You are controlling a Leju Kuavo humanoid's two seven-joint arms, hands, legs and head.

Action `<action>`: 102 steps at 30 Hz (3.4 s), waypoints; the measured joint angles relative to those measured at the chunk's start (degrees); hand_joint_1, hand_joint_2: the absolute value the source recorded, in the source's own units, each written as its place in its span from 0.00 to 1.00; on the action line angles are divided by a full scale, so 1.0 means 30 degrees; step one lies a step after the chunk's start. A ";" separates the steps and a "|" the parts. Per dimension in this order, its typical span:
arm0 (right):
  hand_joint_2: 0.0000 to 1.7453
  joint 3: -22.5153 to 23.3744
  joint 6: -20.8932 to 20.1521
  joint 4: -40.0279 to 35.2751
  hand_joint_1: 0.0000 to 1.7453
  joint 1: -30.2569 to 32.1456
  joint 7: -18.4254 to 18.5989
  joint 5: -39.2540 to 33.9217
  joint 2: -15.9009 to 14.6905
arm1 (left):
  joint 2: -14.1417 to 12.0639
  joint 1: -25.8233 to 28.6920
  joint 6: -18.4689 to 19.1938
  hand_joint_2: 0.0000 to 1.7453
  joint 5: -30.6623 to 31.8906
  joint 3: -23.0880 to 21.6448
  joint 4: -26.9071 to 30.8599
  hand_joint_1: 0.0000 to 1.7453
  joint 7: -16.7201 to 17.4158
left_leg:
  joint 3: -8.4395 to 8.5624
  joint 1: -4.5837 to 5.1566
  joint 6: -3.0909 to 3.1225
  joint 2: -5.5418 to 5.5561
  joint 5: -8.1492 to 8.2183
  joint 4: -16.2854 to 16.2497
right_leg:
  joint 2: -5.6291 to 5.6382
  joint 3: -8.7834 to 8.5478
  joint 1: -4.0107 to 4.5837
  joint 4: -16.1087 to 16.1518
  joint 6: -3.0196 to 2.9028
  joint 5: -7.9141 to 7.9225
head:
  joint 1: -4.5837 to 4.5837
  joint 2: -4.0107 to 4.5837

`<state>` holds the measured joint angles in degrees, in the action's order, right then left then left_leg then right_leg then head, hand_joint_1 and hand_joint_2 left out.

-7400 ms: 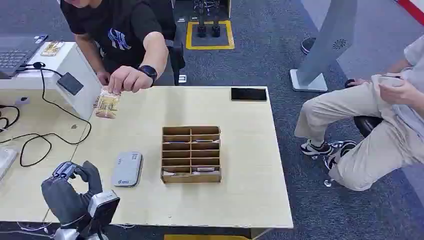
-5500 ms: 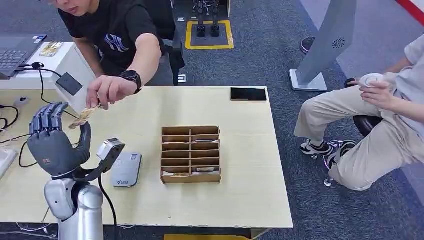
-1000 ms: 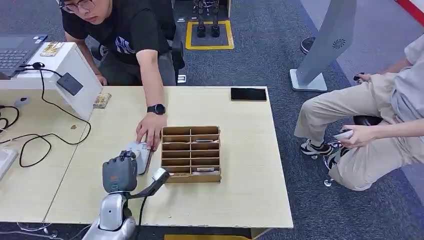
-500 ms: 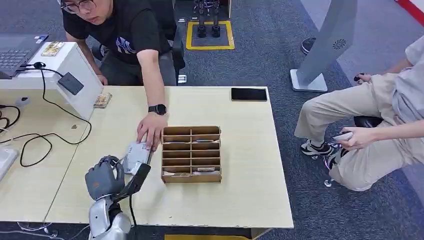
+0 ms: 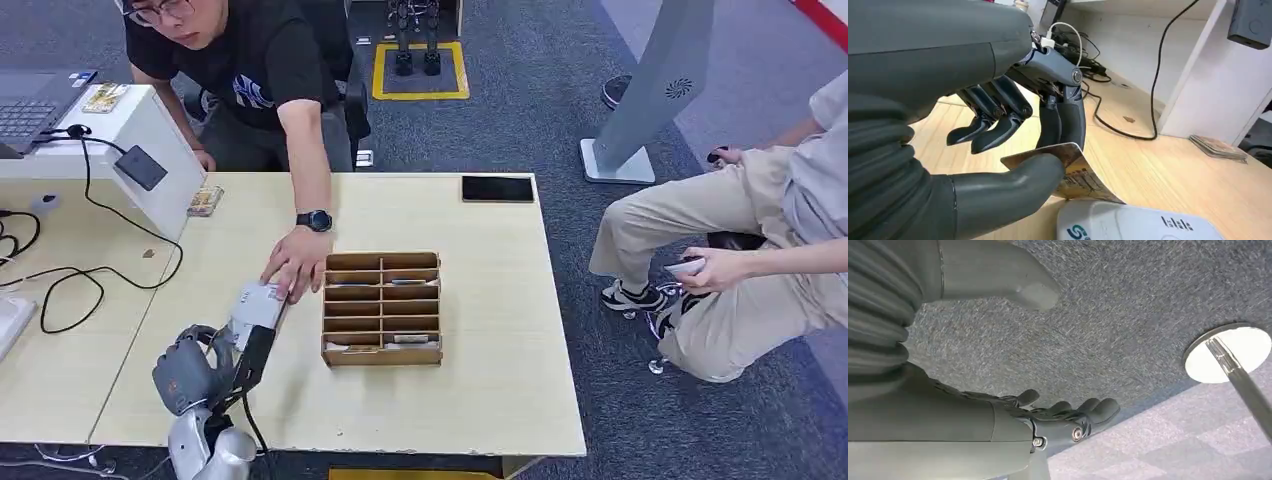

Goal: Pass the card to the sensor for recognition and then transmit it.

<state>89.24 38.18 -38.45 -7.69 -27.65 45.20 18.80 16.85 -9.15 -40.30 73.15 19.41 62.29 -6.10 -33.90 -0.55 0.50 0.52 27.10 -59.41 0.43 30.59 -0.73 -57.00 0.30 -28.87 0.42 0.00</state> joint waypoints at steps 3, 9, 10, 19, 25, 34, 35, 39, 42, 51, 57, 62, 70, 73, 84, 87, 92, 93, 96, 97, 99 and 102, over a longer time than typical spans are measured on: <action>1.00 0.0000 0.0000 0.0080 0.00 -0.0015 -0.0036 0.0007 -0.0029 | 0.0007 -0.0025 0.0000 1.00 -0.0234 0.0036 -0.0124 1.00 -0.0131 | -0.0001 0.0001 0.0000 0.0000 0.0000 0.0000 | 0.0000 -0.0002 -0.0001 0.0000 0.0000 0.0000 | 0.0000 0.0000; 1.00 0.0000 0.0007 0.0255 0.00 -0.0076 -0.0087 0.0015 -0.0080 | 0.0072 -0.0055 0.0000 1.00 -0.1579 0.0210 -0.0233 1.00 -0.1273 | 0.0002 0.0003 0.0001 0.0000 0.0000 -0.0001 | 0.0000 -0.0006 -0.0004 0.0002 0.0001 0.0001 | 0.0000 0.0000; 1.00 0.0000 0.0000 0.0277 0.00 -0.0083 -0.0102 0.0015 -0.0080 | 0.0095 -0.0073 0.0000 1.00 -0.1896 0.0306 -0.0233 1.00 -0.1619 | 0.0004 0.0003 0.0001 0.0000 0.0000 -0.0001 | 0.0000 -0.0006 -0.0004 0.0002 0.0001 0.0001 | 0.0000 0.0000; 1.00 0.0000 0.0007 0.0466 0.00 -0.0115 -0.0284 0.0022 -0.0117 | 0.0219 -0.0114 0.0000 1.00 -0.2739 0.0831 -0.0233 1.00 -0.3067 | 0.0004 0.0003 0.0000 0.0002 0.0000 -0.0002 | -0.0002 -0.0005 -0.0003 0.0002 0.0001 0.0001 | 0.0000 0.0000; 1.00 0.0000 0.0001 0.0561 0.00 -0.0124 -0.0378 0.0029 -0.0145 | 0.0276 -0.0153 0.0000 1.00 -0.3190 0.0954 -0.0233 1.00 -0.3735 | 0.0005 0.0003 0.0001 0.0002 0.0000 -0.0002 | -0.0002 -0.0003 -0.0004 0.0002 0.0001 0.0000 | 0.0000 0.0000; 1.00 0.0000 0.0000 0.0882 0.00 -0.0215 -0.0751 0.0131 -0.0262 | 0.0321 -0.0200 0.0000 1.00 -0.3853 0.0867 0.0620 1.00 -0.5173 | 0.0005 0.0002 0.0000 0.0000 -0.0001 -0.0004 | 0.0001 0.0001 -0.0004 0.0003 0.0001 0.0001 | 0.0000 0.0000; 1.00 0.0000 0.0000 0.0940 0.00 -0.0218 -0.0831 0.0131 -0.0284 | 0.0321 -0.0206 0.0007 1.00 -0.3590 0.0794 0.0780 1.00 -0.5312 | 0.0004 0.0002 0.0000 0.0000 -0.0001 -0.0004 | 0.0001 0.0001 -0.0004 0.0003 0.0001 0.0001 | 0.0000 0.0000; 1.00 0.0000 0.0000 0.1283 0.00 -0.0251 -0.1173 0.0138 -0.0430 | 0.0321 -0.0253 0.0022 1.00 -0.2134 0.0364 0.1334 1.00 -0.5814 | 0.0003 0.0002 0.0000 -0.0002 -0.0001 -0.0004 | 0.0006 0.0000 -0.0003 0.0004 0.0000 0.0001 | 0.0000 0.0000; 1.00 0.0000 0.0000 0.1442 0.00 -0.0261 -0.1209 0.0138 -0.0510 | 0.0321 -0.0270 0.0022 1.00 -0.2003 0.0204 0.1523 1.00 -0.5872 | 0.0005 0.0002 0.0000 -0.0007 0.0000 -0.0004 | 0.0015 0.0005 -0.0003 0.0004 0.0000 0.0002 | 0.0000 0.0000; 1.00 0.0000 0.0000 0.1778 0.00 -0.0285 -0.1399 0.0138 -0.0670 | 0.0321 -0.0241 0.0022 1.00 -0.1441 0.0014 0.1836 1.00 -0.6849 | -0.0001 -0.0001 0.0000 -0.0004 -0.0001 -0.0003 | 0.0011 0.0003 0.0000 0.0003 0.0000 0.0001 | 0.0000 0.0000; 1.00 0.0000 0.0000 0.2069 0.00 -0.0288 -0.1682 0.0138 -0.0786 | 0.0291 -0.0177 0.0029 1.00 -0.0489 -0.0145 0.1822 1.00 -0.6879 | -0.0002 0.0001 0.0000 -0.0005 0.0000 -0.0003 | 0.0011 0.0004 -0.0002 0.0004 0.0000 0.0001 | 0.0000 0.0000; 1.00 0.0000 0.0000 0.2412 0.00 -0.0299 -0.1865 0.0131 -0.0925 | 0.0000 0.0272 0.0036 1.00 0.0628 -0.1269 0.1574 1.00 -0.4930 | -0.0002 0.0002 0.0001 -0.0005 0.0001 -0.0003 | 0.0011 0.0005 -0.0003 0.0006 0.0001 0.0001 | 0.0000 0.0000; 1.00 0.0000 0.0000 0.2878 0.00 -0.0298 -0.2047 0.0109 -0.1151 | -0.1105 0.0489 0.0036 1.00 0.1938 -0.4122 -0.0020 1.00 -0.1810 | 0.0005 0.0001 0.0001 -0.0004 0.0001 -0.0002 | 0.0009 0.0005 -0.0002 0.0006 0.0001 0.0000 | 0.0000 0.0000; 1.00 0.0000 0.0000 0.3016 0.00 -0.0301 -0.2025 0.0095 -0.1231 | -0.1669 0.0153 0.0277 1.00 0.1734 -0.5371 -0.1518 1.00 -0.0873 | 0.0010 0.0001 0.0001 0.0003 -0.0001 -0.0002 | -0.0007 -0.0005 -0.0002 0.0004 0.0001 0.0000 | 0.0000 0.0000; 1.00 -0.0036 0.0000 0.3220 0.00 -0.0264 -0.1821 -0.0291 -0.1370 | -0.2798 -0.0721 0.2047 1.00 0.0612 -0.8518 -0.4189 1.00 0.0255 | 0.0053 0.0005 0.0000 0.0014 -0.0001 -0.0001 | -0.0017 -0.0058 -0.0004 0.0004 0.0002 0.0000 | -0.0007 0.0000; 1.00 -0.0036 0.0000 0.3228 0.00 -0.0258 -0.1792 -0.0299 -0.1377 | -0.2951 -0.0799 0.2084 1.00 0.0532 -0.8801 -0.4320 1.00 0.0284 | 0.0061 0.0004 0.0000 0.0014 -0.0002 0.0000 | -0.0018 -0.0066 -0.0003 0.0003 0.0001 0.0000 | -0.0007 0.0000; 1.00 -0.0051 0.0007 0.3228 0.00 -0.0250 -0.1734 -0.0328 -0.1377 | -0.3089 -0.0803 0.2171 1.00 0.0073 -0.9122 -0.4357 1.00 0.0685 | 0.0092 0.0004 0.0000 0.0014 -0.0002 0.0001 | -0.0018 -0.0098 -0.0003 0.0003 0.0001 0.0000 | 0.0000 0.0000; 1.00 -0.0058 0.0000 0.3228 0.00 -0.0249 -0.1734 -0.0328 -0.1377 | -0.3104 -0.0803 0.2171 1.00 0.0066 -0.9151 -0.4357 1.00 0.0692 | 0.0095 0.0004 0.0000 0.0013 -0.0002 0.0001 | -0.0017 -0.0099 -0.0003 0.0003 0.0001 0.0000 | 0.0000 0.0000; 1.00 -0.0066 0.0000 0.3228 0.00 -0.0247 -0.1734 -0.0328 -0.1377 | -0.3140 -0.0801 0.2171 1.00 -0.0036 -0.9238 -0.4357 1.00 0.0751 | 0.0099 0.0004 0.0000 0.0013 -0.0002 0.0001 | -0.0017 -0.0106 -0.0003 0.0003 0.0001 0.0001 | 0.0000 0.0000; 1.00 -0.0066 0.0007 0.3228 0.00 -0.0247 -0.1734 -0.0335 -0.1377 | -0.3147 -0.0799 0.2164 1.00 -0.0117 -0.9268 -0.4357 1.00 0.0794 | 0.0101 0.0004 0.0000 0.0013 -0.0002 0.0001 | -0.0018 -0.0108 -0.0003 0.0003 0.0001 0.0001 | 0.0000 0.0000; 1.00 -0.0087 0.0007 0.3228 0.00 -0.0243 -0.1668 -0.0350 -0.1377 | -0.3162 -0.0785 0.2083 1.00 -0.0402 -0.9311 -0.4357 1.00 0.0823 | 0.0103 0.0004 0.0000 0.0013 -0.0003 0.0001 | -0.0018 -0.0111 -0.0003 0.0003 0.0001 0.0001 | 0.0000 0.0000; 1.00 -0.0138 0.0000 0.3220 0.00 -0.0219 -0.1589 -0.0350 -0.1377 | -0.3147 -0.0771 0.1771 1.00 -0.1861 -0.9348 -0.4335 1.00 0.0301 | 0.0106 0.0004 0.0000 0.0013 -0.0003 0.0001 | -0.0018 -0.0113 -0.0003 0.0003 0.0001 0.0001 | 0.0000 0.0007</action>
<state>88.83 38.19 -28.79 -8.35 -32.42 44.15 14.67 7.41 -11.47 -34.99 67.57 -8.63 49.29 -5.20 -33.58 -0.54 0.50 0.56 27.09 -59.41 0.38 30.25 -0.74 -56.99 0.30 -28.87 0.42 0.02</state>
